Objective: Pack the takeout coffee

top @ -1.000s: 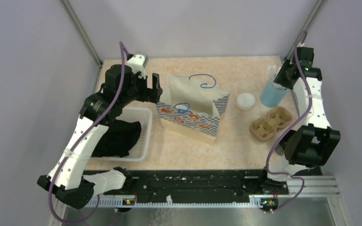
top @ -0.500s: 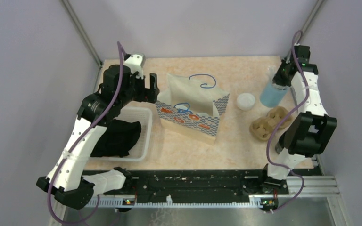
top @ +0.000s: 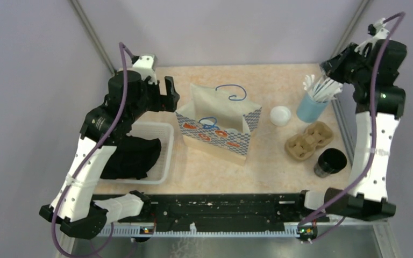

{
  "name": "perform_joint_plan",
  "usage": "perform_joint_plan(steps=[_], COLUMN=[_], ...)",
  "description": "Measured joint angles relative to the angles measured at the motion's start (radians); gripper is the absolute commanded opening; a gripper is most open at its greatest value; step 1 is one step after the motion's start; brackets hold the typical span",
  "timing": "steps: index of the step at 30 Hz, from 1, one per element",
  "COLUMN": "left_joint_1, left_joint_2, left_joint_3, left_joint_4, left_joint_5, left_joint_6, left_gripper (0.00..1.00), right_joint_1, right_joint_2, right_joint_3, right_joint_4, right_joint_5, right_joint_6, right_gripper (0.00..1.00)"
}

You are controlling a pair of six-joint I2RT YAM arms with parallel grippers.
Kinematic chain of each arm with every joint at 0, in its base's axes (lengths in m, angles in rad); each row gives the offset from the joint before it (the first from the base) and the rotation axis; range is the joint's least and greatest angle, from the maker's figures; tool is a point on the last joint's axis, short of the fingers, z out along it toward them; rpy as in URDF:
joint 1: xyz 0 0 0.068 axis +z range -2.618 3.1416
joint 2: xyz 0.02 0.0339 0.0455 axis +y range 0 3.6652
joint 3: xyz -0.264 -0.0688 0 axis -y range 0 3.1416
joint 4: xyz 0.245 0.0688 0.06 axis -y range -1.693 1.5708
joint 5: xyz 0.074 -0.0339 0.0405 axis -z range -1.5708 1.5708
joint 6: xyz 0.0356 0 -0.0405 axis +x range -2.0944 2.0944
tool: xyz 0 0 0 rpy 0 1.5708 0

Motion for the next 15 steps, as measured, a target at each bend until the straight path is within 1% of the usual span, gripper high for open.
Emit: perform_joint_plan(steps=[1, 3, 5, 7, 11, 15], left_joint_1=[0.000, 0.000, 0.000, 0.000, 0.000, 0.000], left_joint_2=[0.000, 0.000, 0.001, 0.003, 0.009, 0.008], left_joint_3=[0.006, 0.019, 0.034, 0.052, 0.086, 0.088], left_joint_4=[0.000, 0.000, -0.001, -0.001, 0.001, 0.000], left_joint_5=[0.002, 0.005, 0.010, 0.014, 0.026, 0.039], left_joint_6=[-0.016, -0.038, -0.056, -0.069, -0.093, -0.122], left_gripper=[0.97, 0.97, 0.97, 0.97, 0.97, 0.97], right_joint_1=[0.000, 0.001, 0.020, 0.070, 0.246, 0.386], right_joint_2=[-0.042, -0.128, -0.202, -0.254, -0.249, -0.192], right_joint_3=[-0.002, -0.036, -0.106, -0.172, -0.198, -0.198], right_joint_4=[0.027, 0.139, 0.293, 0.446, 0.630, 0.701], right_joint_5=[-0.063, -0.219, -0.360, -0.453, -0.537, -0.542], right_joint_6=[0.014, 0.079, 0.184, 0.294, 0.427, 0.478], right_gripper=[0.00, 0.00, 0.00, 0.00, 0.00, 0.00])
